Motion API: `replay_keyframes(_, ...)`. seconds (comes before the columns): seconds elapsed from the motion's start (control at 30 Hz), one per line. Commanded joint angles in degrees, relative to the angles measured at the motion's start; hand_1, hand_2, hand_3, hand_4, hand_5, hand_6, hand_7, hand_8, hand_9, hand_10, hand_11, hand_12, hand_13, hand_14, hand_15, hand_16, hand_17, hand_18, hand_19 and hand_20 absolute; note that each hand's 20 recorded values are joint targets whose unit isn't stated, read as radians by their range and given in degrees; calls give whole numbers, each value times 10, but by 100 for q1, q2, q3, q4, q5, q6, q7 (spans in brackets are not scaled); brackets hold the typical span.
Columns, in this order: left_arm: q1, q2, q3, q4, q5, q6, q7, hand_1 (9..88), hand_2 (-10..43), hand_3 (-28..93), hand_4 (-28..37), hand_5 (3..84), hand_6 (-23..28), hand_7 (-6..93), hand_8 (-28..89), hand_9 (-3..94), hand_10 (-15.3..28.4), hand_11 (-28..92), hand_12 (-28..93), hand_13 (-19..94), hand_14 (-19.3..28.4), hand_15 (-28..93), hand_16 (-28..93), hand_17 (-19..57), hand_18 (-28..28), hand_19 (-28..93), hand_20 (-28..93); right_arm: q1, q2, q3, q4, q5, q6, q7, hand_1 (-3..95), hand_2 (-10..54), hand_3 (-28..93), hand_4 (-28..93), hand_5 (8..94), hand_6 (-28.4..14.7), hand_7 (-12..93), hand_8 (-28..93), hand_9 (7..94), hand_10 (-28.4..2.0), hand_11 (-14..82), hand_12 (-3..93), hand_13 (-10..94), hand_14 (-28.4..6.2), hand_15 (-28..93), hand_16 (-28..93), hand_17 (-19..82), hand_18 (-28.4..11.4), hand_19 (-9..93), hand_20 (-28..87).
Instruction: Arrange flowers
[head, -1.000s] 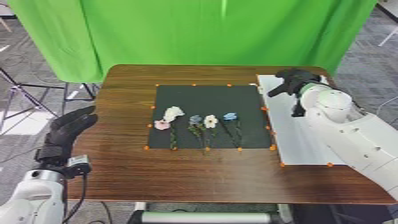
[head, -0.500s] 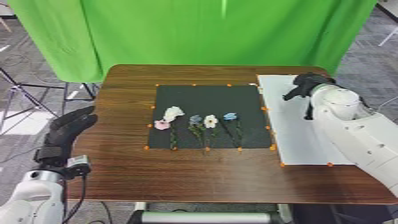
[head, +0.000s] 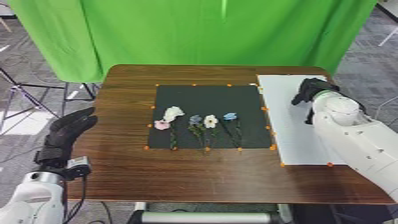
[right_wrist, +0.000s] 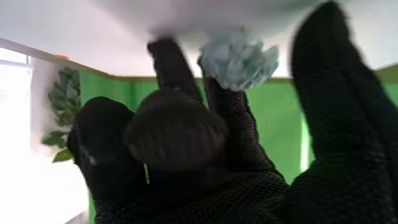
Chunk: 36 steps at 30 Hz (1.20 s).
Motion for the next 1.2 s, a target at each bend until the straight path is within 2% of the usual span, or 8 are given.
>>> replay_keyframes(0.03,7,-41,13,-18,23,-10,-41,371,72,640,-157,439,19,165,-94,464,137,218,75,380,162,136,-29,60,113,107,126,-86,64,-255,-84,202,826,126,431,-95,638,-183,582,4,183,-79,734,-123,140,184,937,5,650,270,636,-165,932,588)
replay_keyframes(0.1,-11,-42,16,-17,37,5,-30,371,72,640,-157,439,19,165,-94,464,137,218,75,380,162,136,-29,60,113,106,125,-70,120,-329,-139,251,1110,136,476,-95,621,-194,615,7,200,-7,769,-121,154,188,937,7,663,256,643,-162,932,593)
replay_keyframes(0.2,-9,-13,15,-14,31,-6,-45,371,72,641,-156,439,18,165,-94,464,137,218,75,380,162,136,-29,59,113,107,126,-132,307,-356,-409,464,1433,192,564,-95,558,-188,694,2,224,108,841,-109,135,268,937,14,692,234,654,-159,932,604)
replay_keyframes(0.4,5,44,-10,-18,24,-33,-49,371,73,641,-157,439,18,165,-94,464,137,218,75,380,161,134,-29,59,113,107,126,-247,851,-327,-1309,1069,1713,312,596,-95,561,-188,747,2,249,123,886,-104,118,315,937,16,706,227,666,-155,932,612)
replay_keyframes(0.6,157,9,-119,-102,11,27,-47,371,73,641,-158,439,18,165,-94,464,137,218,76,380,162,135,-28,59,114,108,126,-416,1151,-337,-2215,1406,1485,313,603,-95,560,-186,757,0,249,123,897,-105,113,323,937,17,712,225,672,-152,932,616)
replay_keyframes(0.83,152,-14,-123,-92,1,30,-29,370,74,641,-157,438,18,165,-93,464,138,218,76,378,162,136,-27,58,114,109,126,-785,1151,-279,-2714,1966,1334,159,605,-95,560,-179,761,-3,243,128,901,-106,111,326,937,18,714,224,677,-147,932,617)
replay_keyframes(1.1,96,-21,-62,-74,54,-8,-62,368,74,643,-157,438,19,164,-94,463,138,217,76,372,169,144,-21,52,120,113,129,-1552,794,-22,-2917,2690,2689,41,604,-95,557,-173,764,-6,241,131,900,-109,112,319,937,16,715,223,684,-141,932,614)
replay_keyframes(1.2,97,-10,-69,-72,61,-21,-81,367,74,642,-158,438,19,163,-93,463,138,217,76,371,170,145,-21,52,120,113,129,-1942,523,387,-2967,2655,2744,125,605,-95,556,-171,764,-6,243,129,899,-110,114,314,937,15,715,222,688,-139,932,610)
